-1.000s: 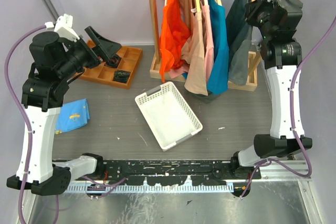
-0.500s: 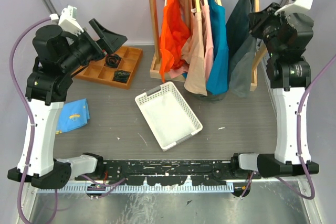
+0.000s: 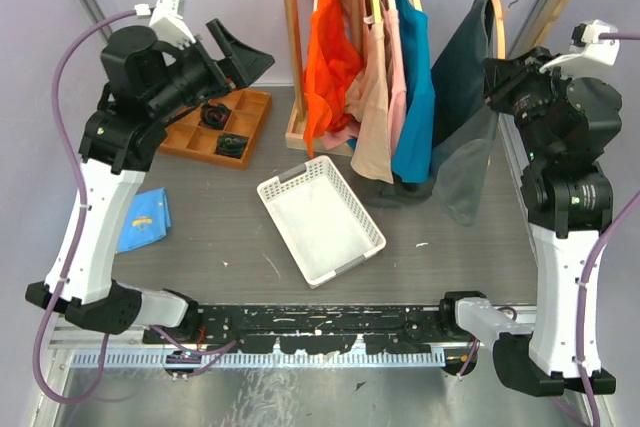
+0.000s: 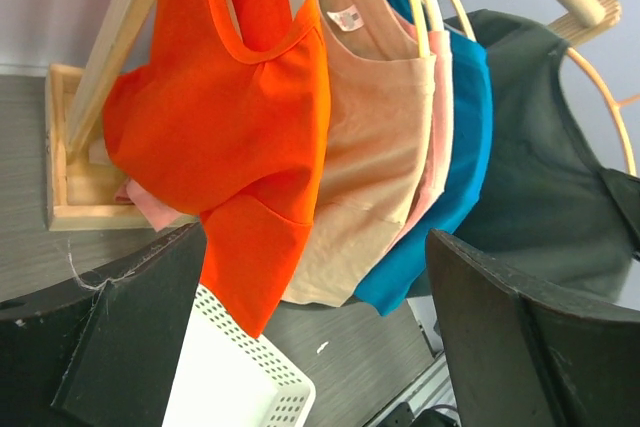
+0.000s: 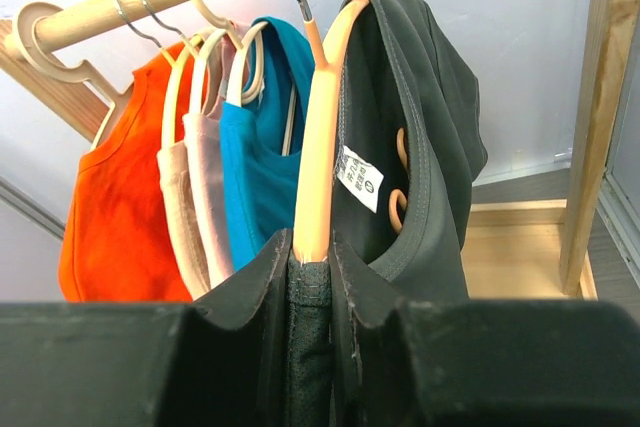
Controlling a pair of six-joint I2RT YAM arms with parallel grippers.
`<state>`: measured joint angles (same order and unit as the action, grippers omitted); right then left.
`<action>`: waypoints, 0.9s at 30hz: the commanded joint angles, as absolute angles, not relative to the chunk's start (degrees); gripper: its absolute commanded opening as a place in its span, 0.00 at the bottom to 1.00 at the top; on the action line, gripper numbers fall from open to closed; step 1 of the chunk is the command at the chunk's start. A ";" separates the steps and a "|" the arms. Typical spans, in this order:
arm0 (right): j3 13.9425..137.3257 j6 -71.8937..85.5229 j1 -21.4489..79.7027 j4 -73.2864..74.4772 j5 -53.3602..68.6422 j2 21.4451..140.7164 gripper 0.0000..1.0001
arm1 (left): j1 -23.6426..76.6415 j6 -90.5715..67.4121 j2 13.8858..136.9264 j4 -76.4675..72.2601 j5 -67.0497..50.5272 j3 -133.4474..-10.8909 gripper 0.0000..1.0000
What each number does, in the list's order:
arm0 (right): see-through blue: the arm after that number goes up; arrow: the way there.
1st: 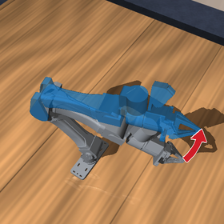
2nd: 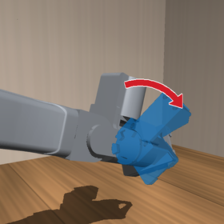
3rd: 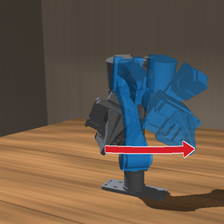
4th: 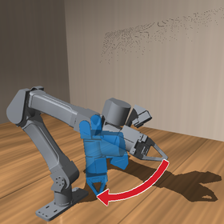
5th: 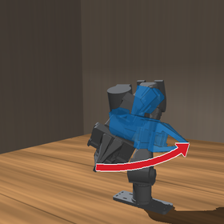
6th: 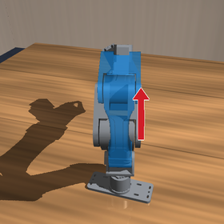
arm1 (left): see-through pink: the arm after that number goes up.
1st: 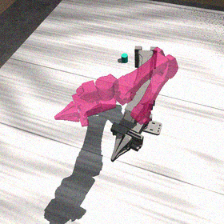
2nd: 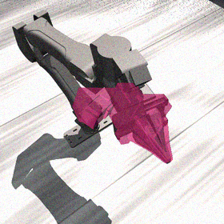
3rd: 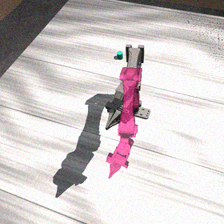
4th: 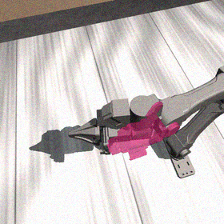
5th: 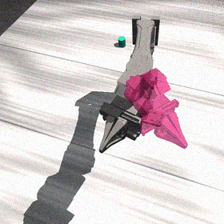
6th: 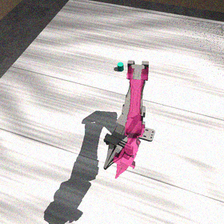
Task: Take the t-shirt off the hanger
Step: Pick up the hanger from the clothesline.
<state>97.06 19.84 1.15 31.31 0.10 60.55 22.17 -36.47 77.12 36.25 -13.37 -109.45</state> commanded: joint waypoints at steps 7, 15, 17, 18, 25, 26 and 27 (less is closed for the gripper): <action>96.66 25.78 1.38 35.96 2.07 52.64 0.01 | 26.38 -37.92 78.72 34.45 -7.96 -111.71 0.98; 94.49 24.46 1.41 40.10 6.25 46.08 0.01 | 35.71 -32.37 81.45 37.35 -6.62 -116.87 0.98; 92.07 24.99 1.41 37.55 5.53 42.61 0.01 | 37.19 -32.62 81.85 36.47 -8.54 -117.07 0.98; 91.70 24.63 1.41 36.71 5.38 41.12 0.01 | 38.08 -32.87 81.96 36.40 -8.71 -117.38 0.98; 93.01 20.26 1.40 33.85 12.46 37.72 0.01 | 45.22 -30.29 83.93 35.14 -7.69 -118.65 0.98; 93.14 21.06 1.41 33.80 12.36 37.51 0.00 | 45.64 -30.88 84.58 35.08 -7.74 -119.17 0.98; 94.17 21.72 1.38 34.30 12.40 37.52 0.00 | 46.11 -31.20 85.15 35.07 -7.81 -119.86 0.98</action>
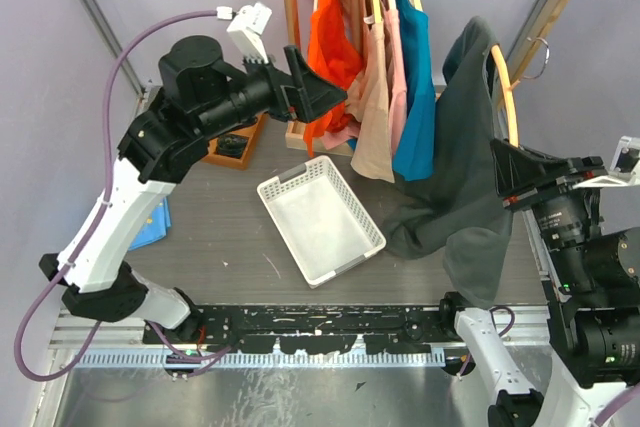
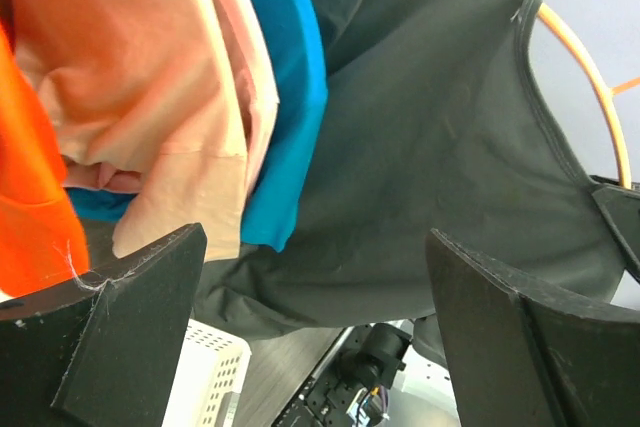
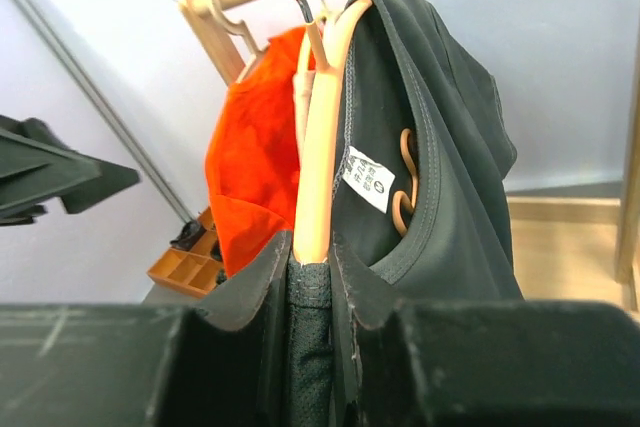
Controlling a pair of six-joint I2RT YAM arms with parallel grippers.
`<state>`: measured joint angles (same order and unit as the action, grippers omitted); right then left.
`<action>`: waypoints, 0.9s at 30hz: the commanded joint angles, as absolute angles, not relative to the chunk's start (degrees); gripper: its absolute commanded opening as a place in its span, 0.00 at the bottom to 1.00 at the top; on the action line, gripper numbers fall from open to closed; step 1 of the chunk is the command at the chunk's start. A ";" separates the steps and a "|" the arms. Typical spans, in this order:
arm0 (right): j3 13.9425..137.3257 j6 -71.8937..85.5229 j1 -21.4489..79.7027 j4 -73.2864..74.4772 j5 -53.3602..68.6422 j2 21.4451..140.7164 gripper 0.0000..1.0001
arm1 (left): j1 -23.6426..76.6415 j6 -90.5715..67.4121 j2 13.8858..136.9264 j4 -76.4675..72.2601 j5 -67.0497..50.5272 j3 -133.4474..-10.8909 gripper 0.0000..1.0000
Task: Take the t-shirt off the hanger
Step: Pick up the hanger from the clothesline.
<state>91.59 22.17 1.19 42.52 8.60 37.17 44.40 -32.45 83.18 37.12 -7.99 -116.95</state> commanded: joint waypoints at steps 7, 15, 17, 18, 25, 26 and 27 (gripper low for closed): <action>95.55 21.60 1.41 37.97 13.81 35.15 0.01 | 51.09 -30.46 87.14 33.49 -5.37 -119.96 0.98; 96.67 24.12 1.40 34.43 20.15 33.19 0.01 | 53.01 -30.19 84.33 31.81 -2.73 -115.62 0.98; 98.00 25.30 1.41 33.24 20.99 33.49 0.01 | 53.00 -30.24 83.92 31.86 -2.18 -115.12 0.98; 98.87 25.63 1.41 32.51 21.78 33.67 0.01 | 53.03 -30.07 83.89 31.82 -1.93 -114.98 0.98; 102.07 30.56 1.41 28.62 28.80 35.07 0.01 | 53.08 -29.98 84.83 32.35 -2.66 -115.64 0.98; 102.37 31.45 1.41 27.87 30.06 35.30 0.01 | 53.10 -30.36 84.42 32.27 -2.08 -115.17 0.98; 102.72 32.02 1.41 27.17 31.09 35.59 0.01 | 53.09 -30.71 83.63 31.70 -1.25 -114.32 0.98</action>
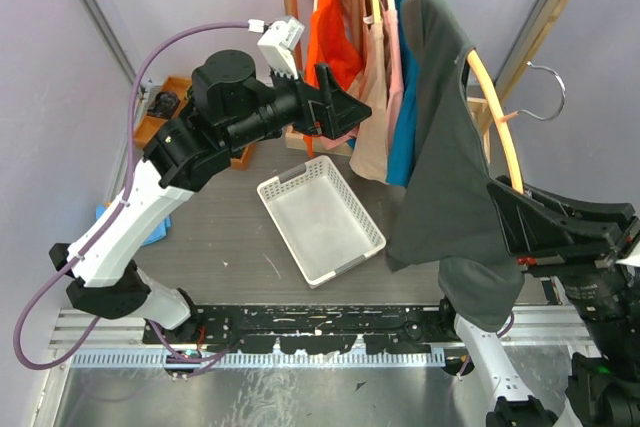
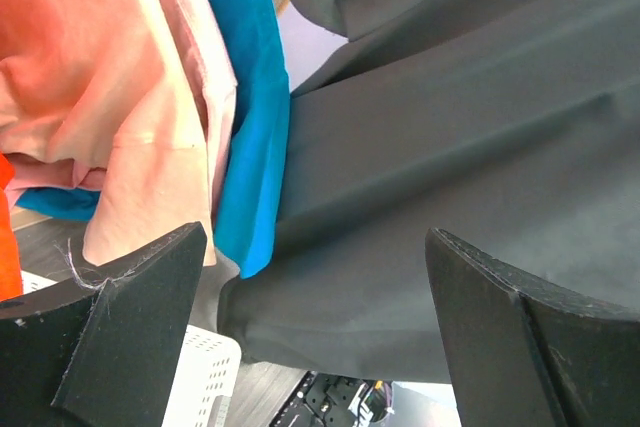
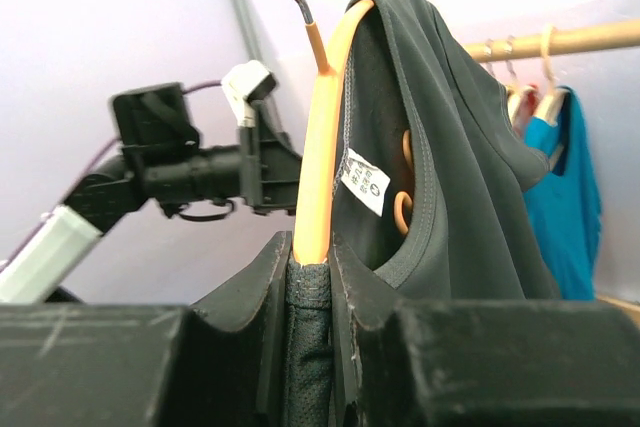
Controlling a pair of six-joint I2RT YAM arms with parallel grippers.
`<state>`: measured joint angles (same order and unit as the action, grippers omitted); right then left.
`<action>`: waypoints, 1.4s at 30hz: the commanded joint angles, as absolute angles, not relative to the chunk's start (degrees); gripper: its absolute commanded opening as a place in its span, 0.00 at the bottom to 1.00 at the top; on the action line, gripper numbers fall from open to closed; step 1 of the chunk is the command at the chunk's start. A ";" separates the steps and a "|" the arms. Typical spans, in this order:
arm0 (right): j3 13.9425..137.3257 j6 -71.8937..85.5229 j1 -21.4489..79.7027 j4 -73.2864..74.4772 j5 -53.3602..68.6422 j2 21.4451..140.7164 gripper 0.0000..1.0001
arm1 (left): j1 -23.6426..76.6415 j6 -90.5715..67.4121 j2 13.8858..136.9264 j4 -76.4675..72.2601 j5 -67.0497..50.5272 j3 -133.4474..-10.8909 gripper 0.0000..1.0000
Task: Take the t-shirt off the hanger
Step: Pick up the hanger from the clothesline.
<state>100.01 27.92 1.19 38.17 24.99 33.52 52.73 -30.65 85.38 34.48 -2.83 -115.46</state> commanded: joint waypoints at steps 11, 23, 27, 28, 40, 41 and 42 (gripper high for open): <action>101.02 33.39 1.38 28.21 33.85 38.83 0.01 | 53.09 -28.50 79.58 36.45 5.48 -116.65 0.98; 92.03 28.55 1.32 33.41 35.46 39.88 0.01 | 53.15 -25.67 82.07 39.37 5.08 -121.57 0.98; 91.89 25.96 1.32 36.01 35.61 41.04 0.01 | 53.85 -24.69 88.26 41.92 4.25 -128.21 0.98; 91.97 25.48 1.32 36.56 35.56 41.26 0.01 | 54.45 -24.43 89.61 42.57 4.43 -129.62 0.98; 91.87 22.87 1.39 39.33 35.86 42.01 0.01 | 58.60 -22.59 94.00 47.53 9.69 -134.64 0.98; 91.78 22.79 1.33 39.37 35.86 42.01 0.01 | 58.78 -22.59 93.63 47.48 9.93 -134.16 0.98; 91.70 22.65 1.30 39.44 35.86 42.01 0.01 | 58.90 -22.59 93.34 47.54 10.20 -133.62 0.98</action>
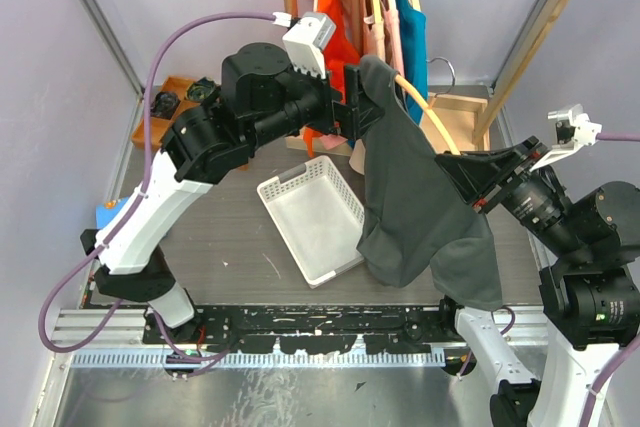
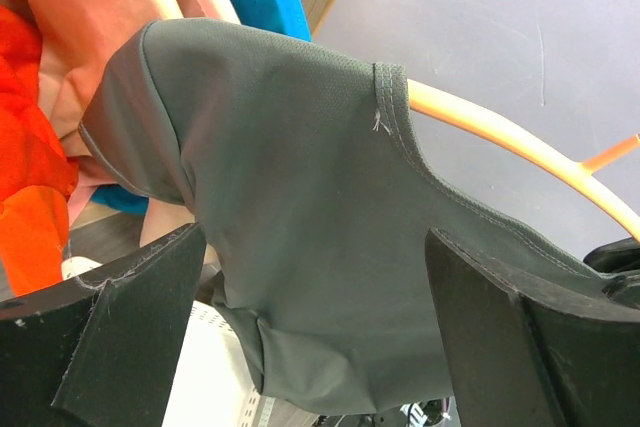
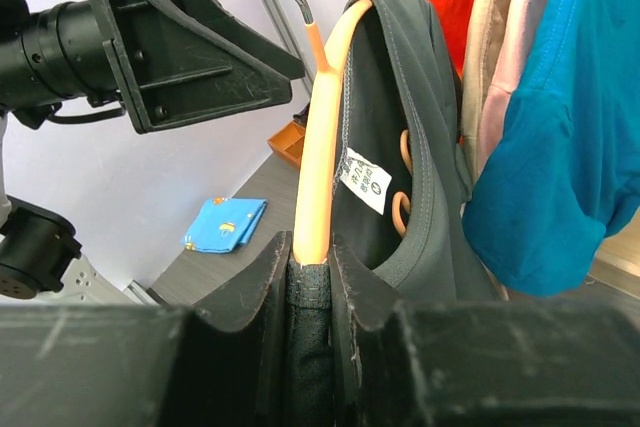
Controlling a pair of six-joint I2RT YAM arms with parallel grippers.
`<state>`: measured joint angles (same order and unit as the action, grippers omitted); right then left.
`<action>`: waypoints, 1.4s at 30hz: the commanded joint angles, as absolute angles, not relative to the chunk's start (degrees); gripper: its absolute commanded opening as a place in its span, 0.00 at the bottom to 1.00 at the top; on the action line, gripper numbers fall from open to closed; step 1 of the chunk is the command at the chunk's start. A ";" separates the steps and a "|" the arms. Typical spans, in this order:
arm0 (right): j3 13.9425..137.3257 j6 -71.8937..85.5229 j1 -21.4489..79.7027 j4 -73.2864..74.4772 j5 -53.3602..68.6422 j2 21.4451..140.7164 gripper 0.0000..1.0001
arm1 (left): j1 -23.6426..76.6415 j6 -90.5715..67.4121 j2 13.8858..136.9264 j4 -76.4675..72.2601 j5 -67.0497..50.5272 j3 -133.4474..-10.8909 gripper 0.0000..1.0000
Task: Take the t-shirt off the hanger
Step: Pick up the hanger from the clothesline.
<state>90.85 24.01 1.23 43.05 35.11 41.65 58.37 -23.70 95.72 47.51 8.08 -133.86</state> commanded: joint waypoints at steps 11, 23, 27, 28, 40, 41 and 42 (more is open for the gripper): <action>90.47 21.36 1.37 40.69 35.15 41.40 0.01 | 60.99 -22.77 94.07 45.22 11.66 -132.71 0.98; 89.22 21.53 1.32 40.52 35.76 40.27 0.01 | 62.10 -23.07 99.06 45.00 13.96 -137.25 0.98; 89.21 21.68 1.32 40.35 36.17 40.17 0.01 | 62.42 -22.83 99.75 44.45 15.56 -137.44 0.99; 89.21 21.78 1.32 40.28 36.28 40.17 0.00 | 62.43 -22.63 99.90 44.16 15.94 -137.57 0.99; 88.53 22.76 1.34 39.29 37.00 39.40 0.01 | 62.99 -21.80 101.51 41.97 17.42 -138.30 0.77; 88.39 22.76 1.32 39.29 36.94 39.31 0.01 | 63.08 -21.86 101.88 41.99 17.31 -138.50 0.75; 88.23 22.76 1.32 39.29 36.92 39.17 0.01 | 63.16 -21.81 102.13 42.03 17.24 -138.63 0.73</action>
